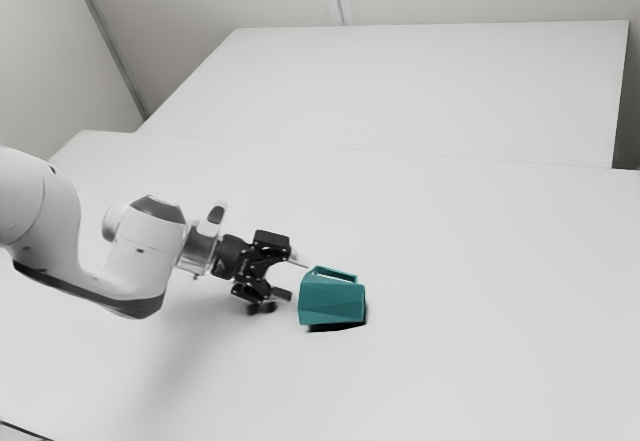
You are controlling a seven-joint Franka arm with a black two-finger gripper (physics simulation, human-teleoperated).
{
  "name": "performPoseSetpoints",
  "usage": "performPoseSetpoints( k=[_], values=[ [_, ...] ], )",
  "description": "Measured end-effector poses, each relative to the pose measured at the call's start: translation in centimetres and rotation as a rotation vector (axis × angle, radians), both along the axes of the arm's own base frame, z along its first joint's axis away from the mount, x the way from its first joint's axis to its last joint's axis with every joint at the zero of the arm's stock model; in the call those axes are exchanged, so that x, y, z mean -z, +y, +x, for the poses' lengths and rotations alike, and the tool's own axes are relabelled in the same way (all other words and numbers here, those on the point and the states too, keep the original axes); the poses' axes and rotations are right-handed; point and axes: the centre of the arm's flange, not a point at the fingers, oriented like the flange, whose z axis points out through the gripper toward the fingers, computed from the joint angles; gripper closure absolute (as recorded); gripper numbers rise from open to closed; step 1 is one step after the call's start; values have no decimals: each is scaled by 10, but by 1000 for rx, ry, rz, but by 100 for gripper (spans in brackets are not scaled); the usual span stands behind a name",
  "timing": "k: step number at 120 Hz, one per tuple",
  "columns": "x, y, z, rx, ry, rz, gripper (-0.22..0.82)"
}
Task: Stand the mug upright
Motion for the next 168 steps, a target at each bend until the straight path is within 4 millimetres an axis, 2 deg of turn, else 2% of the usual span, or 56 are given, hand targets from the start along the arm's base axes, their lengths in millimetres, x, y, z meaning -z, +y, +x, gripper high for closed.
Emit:
performPoseSetpoints(
  k=[24, 52, 73, 82, 103, 113, 125, 141, 168],
  values=[
    [0, -7, 0, 11, -22, -4, 0],
    [5, -35, 0, 43, -30, -15, 0],
    [6, -47, 0, 54, -39, -15, 1],
    [5, -50, 0, 55, -45, -11, 9],
    [5, -47, 1, 48, -53, -4, 44],
    [5, -47, 1, 48, -55, -2, 56],
    [1, -47, 3, 48, -66, 2, 61],
    [-14, -47, 15, 47, -105, 3, 72],
    [-34, -49, 28, 55, -156, 17, 74]
  ],
)
